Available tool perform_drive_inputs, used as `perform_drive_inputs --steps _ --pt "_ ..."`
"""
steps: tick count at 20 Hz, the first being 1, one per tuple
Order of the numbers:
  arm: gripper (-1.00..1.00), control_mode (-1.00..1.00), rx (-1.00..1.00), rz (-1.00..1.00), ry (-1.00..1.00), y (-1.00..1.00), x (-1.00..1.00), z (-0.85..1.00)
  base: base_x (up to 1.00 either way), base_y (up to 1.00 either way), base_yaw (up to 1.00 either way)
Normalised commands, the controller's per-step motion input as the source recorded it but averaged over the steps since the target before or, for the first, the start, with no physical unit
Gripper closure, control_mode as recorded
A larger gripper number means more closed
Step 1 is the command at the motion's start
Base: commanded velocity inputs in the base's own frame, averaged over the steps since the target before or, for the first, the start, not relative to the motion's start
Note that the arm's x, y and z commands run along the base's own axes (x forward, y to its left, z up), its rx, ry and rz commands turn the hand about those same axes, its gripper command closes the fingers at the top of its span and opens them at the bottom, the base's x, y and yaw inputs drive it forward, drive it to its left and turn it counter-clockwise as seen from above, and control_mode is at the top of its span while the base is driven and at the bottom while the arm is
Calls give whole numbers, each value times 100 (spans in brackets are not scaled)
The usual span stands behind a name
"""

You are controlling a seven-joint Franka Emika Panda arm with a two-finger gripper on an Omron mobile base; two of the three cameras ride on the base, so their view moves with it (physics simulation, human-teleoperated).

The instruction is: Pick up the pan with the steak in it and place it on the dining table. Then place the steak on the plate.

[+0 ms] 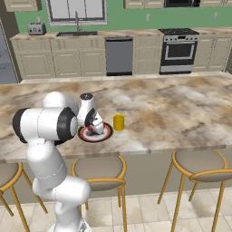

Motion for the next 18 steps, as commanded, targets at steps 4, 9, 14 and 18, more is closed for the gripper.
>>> perform_drive_inputs --steps 4,9,14,18 --pt "-100 -100 1 -1 0 0 4 5 0 0 0" --pt "-100 -100 1 -4 0 0 8 13 0 0 0" --pt "-100 -100 3 -7 3 -1 -4 34 0 0 0" --pt "-100 -100 7 -7 5 -9 -33 60 0 0 0"
